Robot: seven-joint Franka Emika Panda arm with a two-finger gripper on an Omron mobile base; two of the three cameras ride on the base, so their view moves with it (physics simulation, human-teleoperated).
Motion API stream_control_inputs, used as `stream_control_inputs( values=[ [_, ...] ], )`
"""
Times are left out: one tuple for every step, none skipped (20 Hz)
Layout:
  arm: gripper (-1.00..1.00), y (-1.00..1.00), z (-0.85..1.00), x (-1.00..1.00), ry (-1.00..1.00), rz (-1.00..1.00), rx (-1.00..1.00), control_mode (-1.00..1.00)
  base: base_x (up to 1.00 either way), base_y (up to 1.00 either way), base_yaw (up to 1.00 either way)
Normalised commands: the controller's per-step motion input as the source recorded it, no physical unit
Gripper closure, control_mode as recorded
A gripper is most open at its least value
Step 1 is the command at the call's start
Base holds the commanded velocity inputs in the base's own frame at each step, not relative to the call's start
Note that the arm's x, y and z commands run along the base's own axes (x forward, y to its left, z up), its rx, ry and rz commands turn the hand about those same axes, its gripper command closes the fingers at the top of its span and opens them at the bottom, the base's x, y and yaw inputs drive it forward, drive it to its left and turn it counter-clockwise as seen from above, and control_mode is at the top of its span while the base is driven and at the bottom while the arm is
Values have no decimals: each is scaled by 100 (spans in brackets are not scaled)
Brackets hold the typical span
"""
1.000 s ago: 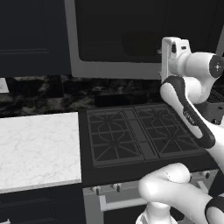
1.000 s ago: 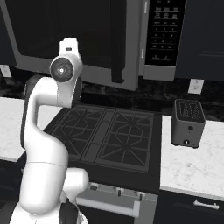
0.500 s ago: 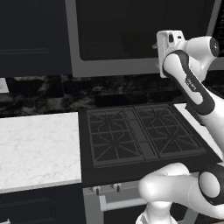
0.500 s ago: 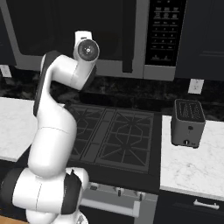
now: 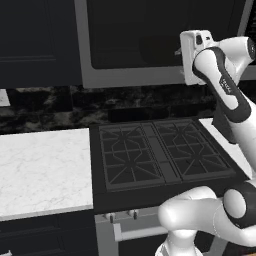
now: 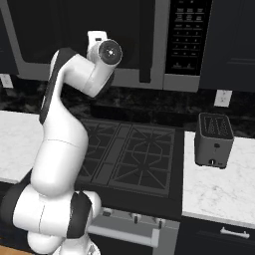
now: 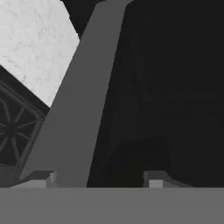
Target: Pick the garlic from the sink and place it in the bowl. Then pick the bowl and place it in the microwave. Then close the microwave door and press the start button.
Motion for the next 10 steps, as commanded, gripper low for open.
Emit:
stream_control_inputs(
  values=[
    [-100, 0, -51, -100, -13, 6, 0, -100, 0, 0, 0],
    [-100, 0, -48, -100, -13, 3, 0, -100, 0, 0, 0],
    [-100, 0, -39, -100, -12, 2, 0, -100, 0, 0, 0],
    [-100, -6, -34, -100, -10, 1, 0, -100, 0, 0, 0],
    [-100, -23, -19, -100, -9, 0, 1, -100, 0, 0, 0],
    [-100, -38, -9, -100, -5, 0, 5, -100, 0, 0, 0],
    [-100, -57, 0, -100, 0, 0, 12, -100, 0, 0, 0],
    [-100, -80, 0, -100, 0, 0, 20, -100, 0, 0, 0],
    [-100, -96, 0, -100, 0, 0, 23, -100, 0, 0, 0],
    [-100, -100, 0, -100, 0, -1, 31, -100, 0, 0, 0]
  ],
)
